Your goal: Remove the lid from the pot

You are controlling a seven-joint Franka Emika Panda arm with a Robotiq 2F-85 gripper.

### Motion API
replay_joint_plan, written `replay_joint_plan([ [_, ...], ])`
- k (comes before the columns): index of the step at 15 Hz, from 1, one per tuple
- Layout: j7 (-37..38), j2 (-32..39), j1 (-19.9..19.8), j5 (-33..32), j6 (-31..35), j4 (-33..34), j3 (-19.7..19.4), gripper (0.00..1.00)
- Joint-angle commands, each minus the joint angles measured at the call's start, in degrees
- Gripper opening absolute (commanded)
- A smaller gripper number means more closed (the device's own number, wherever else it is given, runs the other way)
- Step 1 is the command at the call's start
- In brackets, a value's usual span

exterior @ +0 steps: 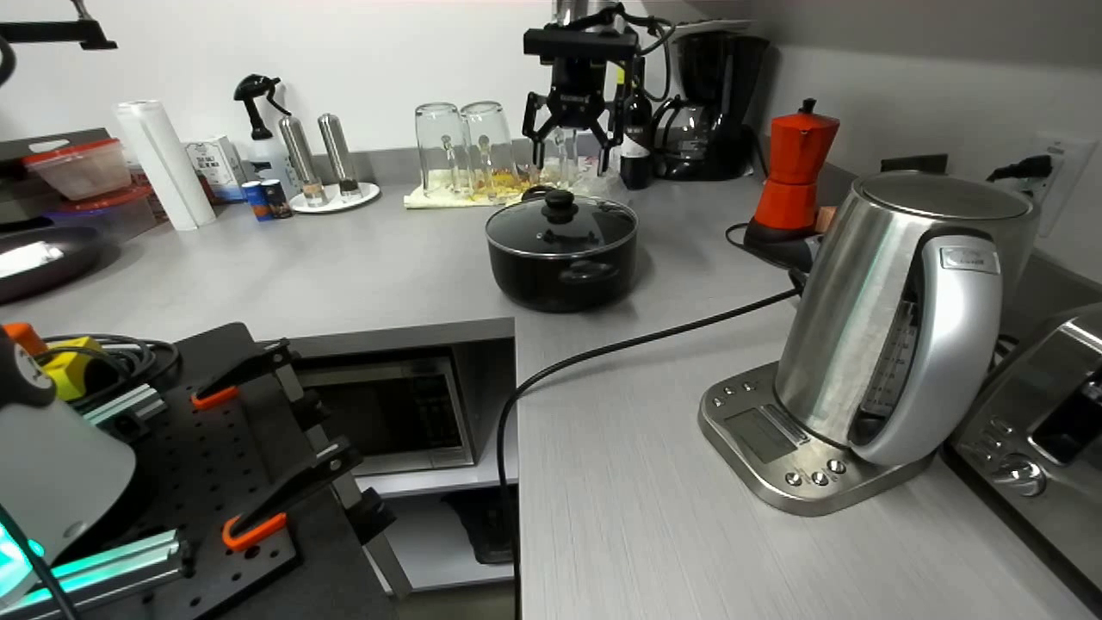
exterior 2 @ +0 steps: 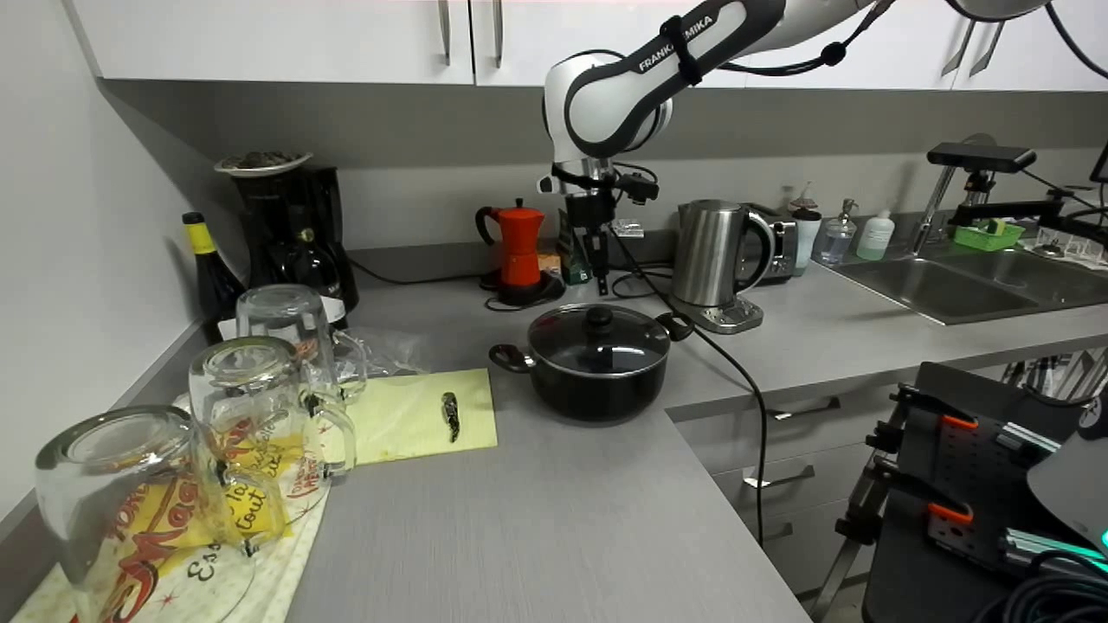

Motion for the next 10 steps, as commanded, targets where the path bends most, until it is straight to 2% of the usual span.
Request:
replay_joint_plan([
  [1,-1.4,3.24,0.45,-0.93,-2.0,3.38,0.89,1.0],
  [10,-0.83,6.28,0.39,-0.41,-0.98,3.82,1.46,1.0],
])
